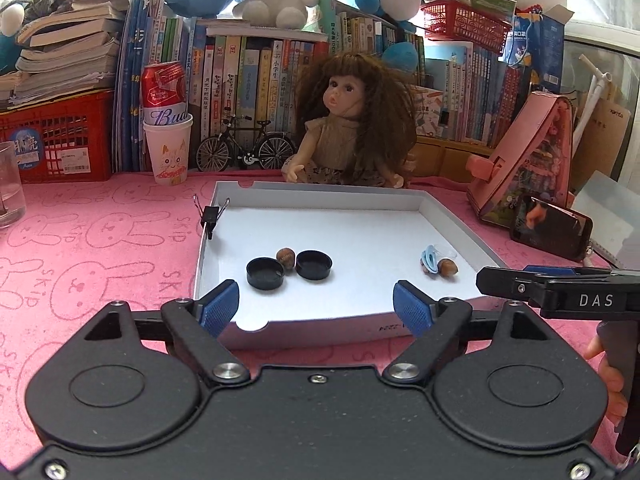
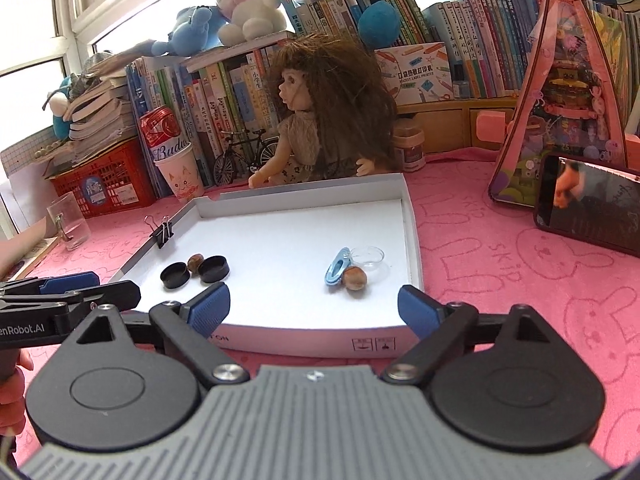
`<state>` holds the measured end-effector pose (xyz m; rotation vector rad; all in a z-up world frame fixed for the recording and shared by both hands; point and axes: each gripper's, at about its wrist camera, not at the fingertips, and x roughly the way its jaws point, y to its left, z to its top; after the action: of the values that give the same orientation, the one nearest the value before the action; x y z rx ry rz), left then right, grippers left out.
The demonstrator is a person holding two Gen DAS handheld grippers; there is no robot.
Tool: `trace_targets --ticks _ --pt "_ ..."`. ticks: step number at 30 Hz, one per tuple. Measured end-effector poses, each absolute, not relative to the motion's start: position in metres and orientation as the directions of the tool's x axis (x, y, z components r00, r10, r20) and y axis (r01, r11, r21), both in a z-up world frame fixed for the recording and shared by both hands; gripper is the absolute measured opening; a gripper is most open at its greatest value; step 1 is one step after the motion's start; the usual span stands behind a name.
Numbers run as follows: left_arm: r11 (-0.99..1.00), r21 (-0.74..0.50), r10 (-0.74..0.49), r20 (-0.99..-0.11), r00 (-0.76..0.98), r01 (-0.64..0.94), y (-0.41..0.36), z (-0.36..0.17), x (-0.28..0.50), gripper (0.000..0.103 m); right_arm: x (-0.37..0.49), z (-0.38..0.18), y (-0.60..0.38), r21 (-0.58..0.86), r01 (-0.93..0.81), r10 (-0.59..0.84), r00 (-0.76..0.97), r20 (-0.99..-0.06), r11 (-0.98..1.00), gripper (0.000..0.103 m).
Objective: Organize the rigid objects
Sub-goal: 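Withdraw both open tools from the tray toward the loose objects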
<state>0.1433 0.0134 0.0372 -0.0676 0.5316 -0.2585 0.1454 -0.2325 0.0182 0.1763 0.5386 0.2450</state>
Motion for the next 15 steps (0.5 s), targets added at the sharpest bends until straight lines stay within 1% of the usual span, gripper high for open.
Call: trace_targets --ticks 5,15 --pt "0.965 -0.121 -0.264 -0.483 0.835 0.235 0.018 0.034 0.118 0.084 0.126 0.015 -0.231 0.196 -0.203 0.273 0.838 -0.472 0.96 0.101" --pt "0.961 -0.103 -0.275 -0.475 0.836 0.257 0.02 0.027 0.077 0.084 0.093 0.012 -0.225 0.135 -0.251 0.285 0.847 -0.45 0.959 0.103"
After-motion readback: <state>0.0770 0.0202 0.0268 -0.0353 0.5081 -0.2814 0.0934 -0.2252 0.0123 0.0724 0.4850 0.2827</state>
